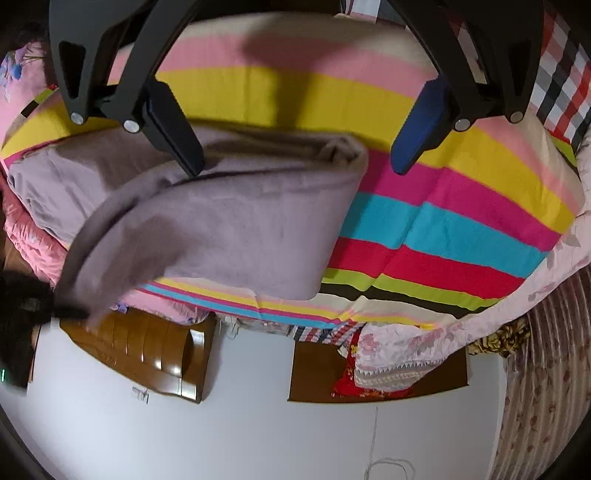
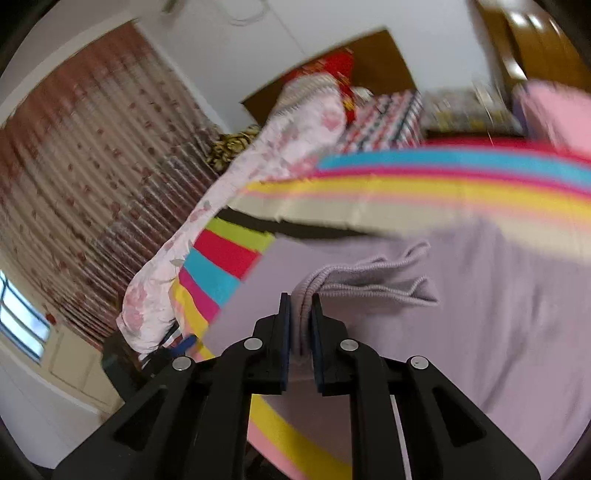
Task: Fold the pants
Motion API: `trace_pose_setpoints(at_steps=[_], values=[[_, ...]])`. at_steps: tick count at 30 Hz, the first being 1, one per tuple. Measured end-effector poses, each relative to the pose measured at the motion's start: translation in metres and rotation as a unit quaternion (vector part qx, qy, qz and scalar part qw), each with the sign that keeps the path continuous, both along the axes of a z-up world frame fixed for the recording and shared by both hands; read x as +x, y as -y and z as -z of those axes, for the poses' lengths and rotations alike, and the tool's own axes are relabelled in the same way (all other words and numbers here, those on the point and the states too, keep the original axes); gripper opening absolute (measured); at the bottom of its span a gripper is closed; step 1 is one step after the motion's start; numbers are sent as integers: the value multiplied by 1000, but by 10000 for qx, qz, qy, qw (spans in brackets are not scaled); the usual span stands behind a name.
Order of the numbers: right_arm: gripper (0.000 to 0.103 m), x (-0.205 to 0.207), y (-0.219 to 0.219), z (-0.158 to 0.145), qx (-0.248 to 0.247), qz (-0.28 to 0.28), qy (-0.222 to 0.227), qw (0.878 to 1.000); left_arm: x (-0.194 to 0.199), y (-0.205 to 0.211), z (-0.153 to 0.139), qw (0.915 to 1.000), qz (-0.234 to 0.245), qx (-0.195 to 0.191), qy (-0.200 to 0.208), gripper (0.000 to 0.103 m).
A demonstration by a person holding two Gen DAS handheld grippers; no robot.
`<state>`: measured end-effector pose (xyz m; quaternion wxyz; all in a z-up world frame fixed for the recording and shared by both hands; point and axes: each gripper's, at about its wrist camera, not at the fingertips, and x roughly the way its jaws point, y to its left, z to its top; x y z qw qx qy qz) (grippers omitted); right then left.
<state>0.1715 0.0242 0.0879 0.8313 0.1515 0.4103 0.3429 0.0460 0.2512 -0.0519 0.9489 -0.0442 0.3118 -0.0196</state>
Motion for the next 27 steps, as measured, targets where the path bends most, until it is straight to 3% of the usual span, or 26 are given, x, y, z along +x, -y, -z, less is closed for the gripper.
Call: trace_pose_setpoints(at_steps=[4,6,8,11,15,18,20,21,23,25,27], values=[[13,9,-20,-46,-142,-149,596,9980,18,-3,-5,9999,-109,60,-67,102],[13,6,-16,-57,-86,-157,762,9969,28,-14,-6,9992,-387,13,-113,102],[13,6,-8,-63,-33,3,917,9958,33,-21,-5,9972,-641,242,-297,101],[13,17,4,-64,40,188,874,9960,20,-19,-8,9996,-180,-73,-188,101],[13,24,-1,-64,-80,115,880,9960,10,6,-4,9996,245,120,-125,101],[12,20,-9,-69,-163,7,959,9953,16,21,2,9988,287,338,-206,101],[12,16,-9,-74,-175,-23,1044,9944,28,20,6,9977,-73,613,-282,101],[12,13,-7,-77,-145,-20,1085,9940,34,11,7,9976,-321,536,-305,101],[13,8,0,-80,-92,27,1143,9934,37,-20,4,9958,-873,-7,-269,101],[13,1,13,-74,-77,118,1168,9931,30,-44,3,9915,-1269,-212,-179,102],[13,-9,33,-52,-70,226,1028,9944,25,-54,7,9923,-1141,-419,-221,102]])
